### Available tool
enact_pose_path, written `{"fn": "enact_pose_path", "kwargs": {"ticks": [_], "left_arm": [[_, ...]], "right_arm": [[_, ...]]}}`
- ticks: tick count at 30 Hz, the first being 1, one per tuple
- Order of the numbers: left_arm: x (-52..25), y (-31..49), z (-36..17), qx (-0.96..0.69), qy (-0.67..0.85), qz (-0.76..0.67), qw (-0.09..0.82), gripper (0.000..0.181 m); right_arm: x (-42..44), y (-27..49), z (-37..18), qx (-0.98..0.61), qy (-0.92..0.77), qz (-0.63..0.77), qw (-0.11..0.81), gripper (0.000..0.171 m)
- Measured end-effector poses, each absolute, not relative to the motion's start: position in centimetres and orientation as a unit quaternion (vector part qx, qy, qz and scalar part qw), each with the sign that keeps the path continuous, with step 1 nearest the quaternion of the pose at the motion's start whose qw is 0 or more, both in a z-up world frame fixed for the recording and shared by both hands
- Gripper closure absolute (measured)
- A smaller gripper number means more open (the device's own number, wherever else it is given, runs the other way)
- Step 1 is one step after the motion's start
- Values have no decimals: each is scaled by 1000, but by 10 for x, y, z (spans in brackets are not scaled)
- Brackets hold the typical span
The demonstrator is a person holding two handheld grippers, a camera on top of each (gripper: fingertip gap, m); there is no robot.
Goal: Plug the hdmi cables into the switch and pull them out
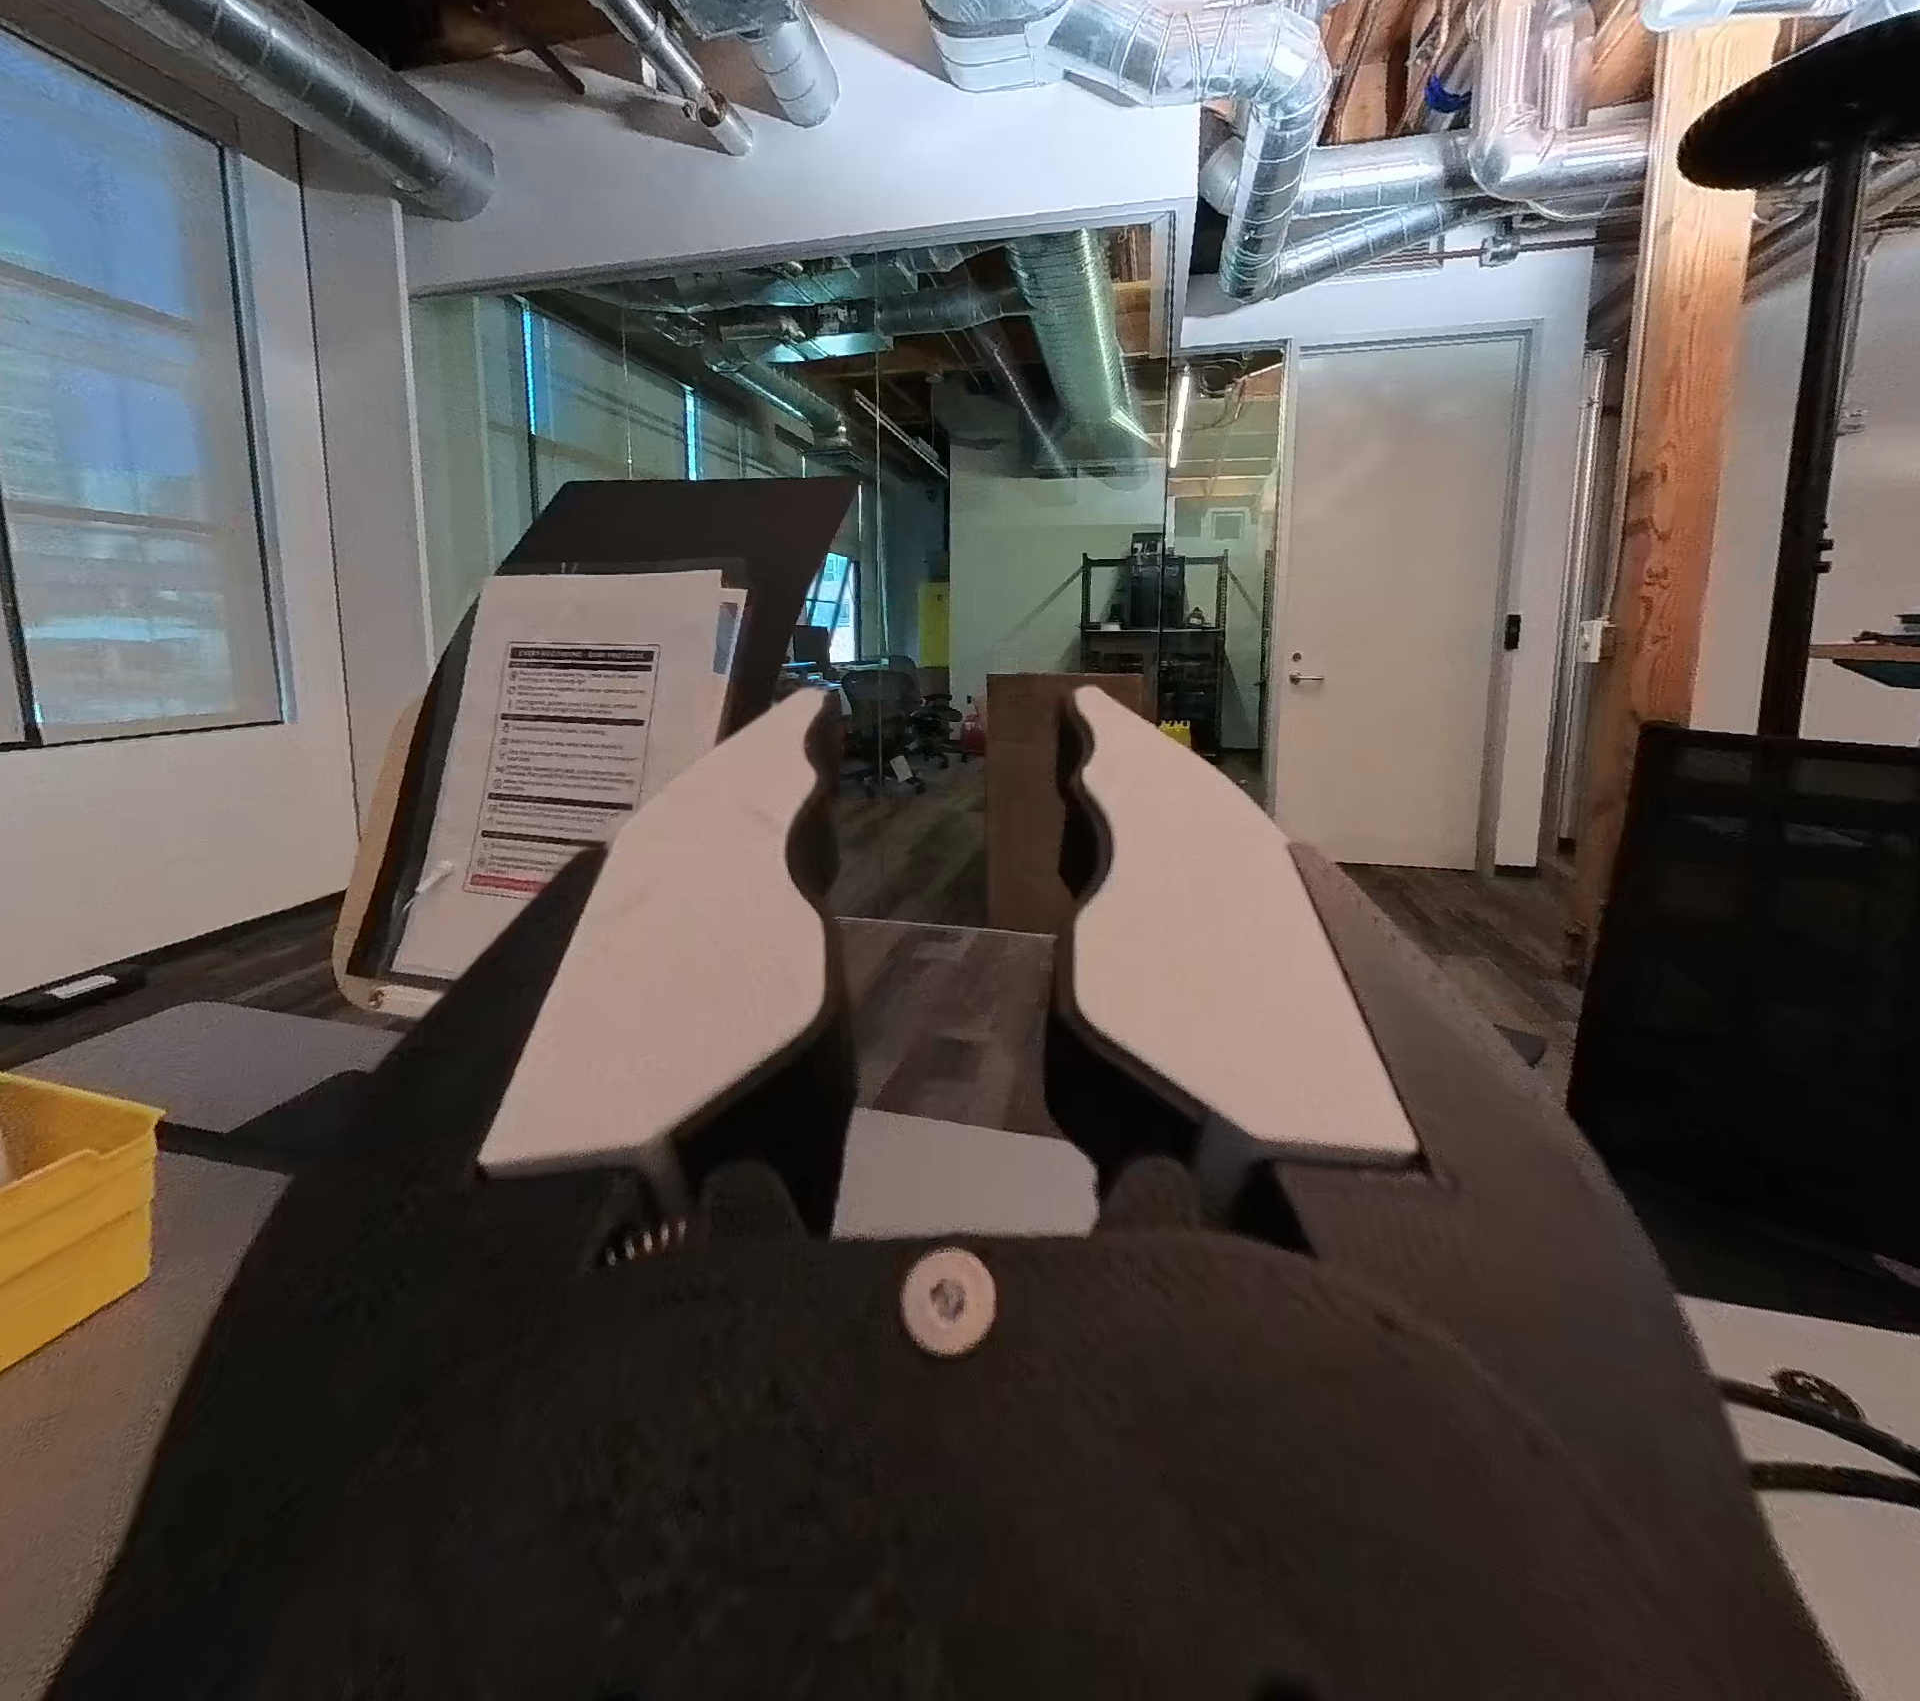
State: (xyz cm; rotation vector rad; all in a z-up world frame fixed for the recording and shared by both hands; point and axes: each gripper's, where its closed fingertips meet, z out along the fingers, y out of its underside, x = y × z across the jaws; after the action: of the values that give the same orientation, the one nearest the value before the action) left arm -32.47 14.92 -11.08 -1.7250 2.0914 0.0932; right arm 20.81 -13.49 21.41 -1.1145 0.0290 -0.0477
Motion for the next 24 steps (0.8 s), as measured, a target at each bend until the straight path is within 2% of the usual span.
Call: {"fn": "enact_pose_path", "kwargs": {"ticks": [2,10,12,14,15,16,20,24], "left_arm": [[-328,149,-124,-616,767,35,179,148],[-331,157,-150,-603,793,39,80,140],[-332,151,-152,-607,793,17,51,152],[-333,149,-153,-607,793,13,41,155],[-333,148,-153,-606,794,18,40,160],[-332,151,-153,-605,794,32,50,177],[-337,153,-149,-603,791,82,55,177],[-334,161,-106,-615,768,112,135,177]], "right_arm": [[211,-132,211,-535,17,-30,844,132],[211,-124,203,-557,8,-52,829,131],[212,-121,201,-562,8,-57,825,131],[212,-119,199,-565,7,-54,823,131],[211,-118,198,-566,6,-51,823,131],[211,-118,198,-567,6,-47,822,131],[209,-118,198,-565,3,-39,824,131],[205,-116,199,-563,-2,-31,826,132]]}}
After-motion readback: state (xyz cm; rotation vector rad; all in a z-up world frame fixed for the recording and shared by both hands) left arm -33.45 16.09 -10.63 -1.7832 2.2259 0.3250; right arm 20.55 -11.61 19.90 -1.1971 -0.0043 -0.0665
